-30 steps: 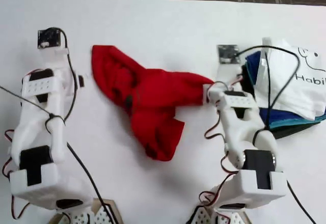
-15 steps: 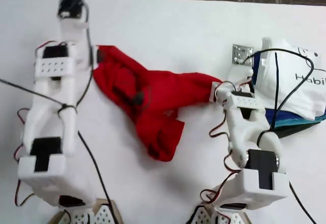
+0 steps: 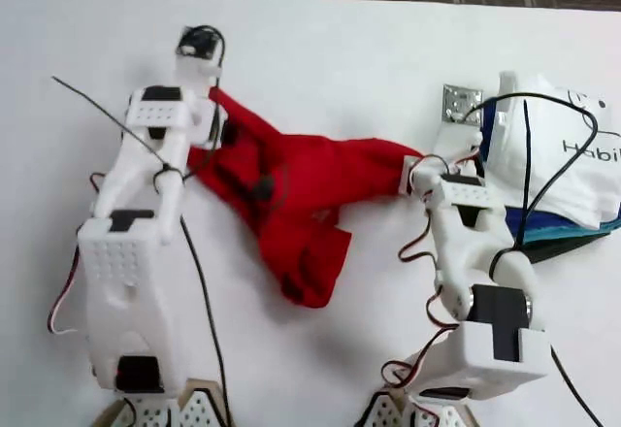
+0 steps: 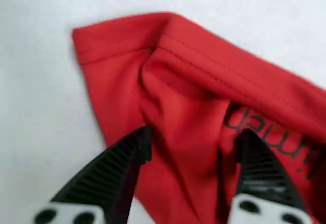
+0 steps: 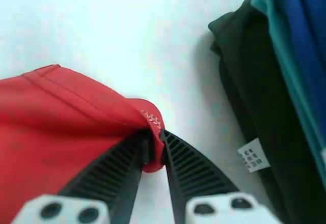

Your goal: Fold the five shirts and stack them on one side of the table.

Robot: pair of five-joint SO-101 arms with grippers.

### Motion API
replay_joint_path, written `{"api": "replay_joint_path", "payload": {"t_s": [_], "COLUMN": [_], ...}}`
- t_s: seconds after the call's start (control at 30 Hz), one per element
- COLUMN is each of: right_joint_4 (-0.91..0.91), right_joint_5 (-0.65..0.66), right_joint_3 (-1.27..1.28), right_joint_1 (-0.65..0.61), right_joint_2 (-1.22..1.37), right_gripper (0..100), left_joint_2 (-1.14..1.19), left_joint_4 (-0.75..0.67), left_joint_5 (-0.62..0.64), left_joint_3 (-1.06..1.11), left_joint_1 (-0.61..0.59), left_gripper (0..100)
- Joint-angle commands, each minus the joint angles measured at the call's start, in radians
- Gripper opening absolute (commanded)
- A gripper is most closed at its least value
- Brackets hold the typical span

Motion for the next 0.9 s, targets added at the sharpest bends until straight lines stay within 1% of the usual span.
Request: {"api": "replay_joint_path", "payload": {"t_s": [0.0,0.1,0.17,0.3,0.5,0.67,0.73,0.87], "right_joint_4": [-0.018,-0.018,-0.018,-0.018,-0.018,-0.025,-0.067,-0.104], "right_joint_5": [-0.011,-0.011,-0.011,-0.011,-0.011,-0.002,0.032,0.092], "right_joint_3": [-0.043,-0.043,-0.043,-0.043,-0.043,-0.017,0.021,0.091], "right_joint_1": [0.004,0.004,0.004,0.004,0.004,0.004,-0.010,-0.062], "right_joint_2": [-0.001,-0.001,-0.001,-0.001,-0.002,-0.062,-0.085,-0.177], "right_gripper": [2.1,2.1,2.1,2.1,2.1,2.1,2.1,2.1], "left_joint_2": [0.063,0.118,0.157,0.226,0.253,0.253,0.245,0.183], "left_joint_4": [0.150,0.293,0.373,0.476,0.612,0.804,0.813,0.812], "left_joint_5": [-0.101,-0.157,-0.164,-0.164,-0.157,-0.155,-0.155,-0.155], "left_joint_3": [-0.176,-0.295,-0.363,-0.484,-0.673,-0.895,-0.947,-0.960], "left_joint_1": [0.009,-0.006,-0.025,-0.077,-0.230,-0.295,-0.325,-0.377], "left_gripper": [16,1,4,3,3,3,3,3]}}
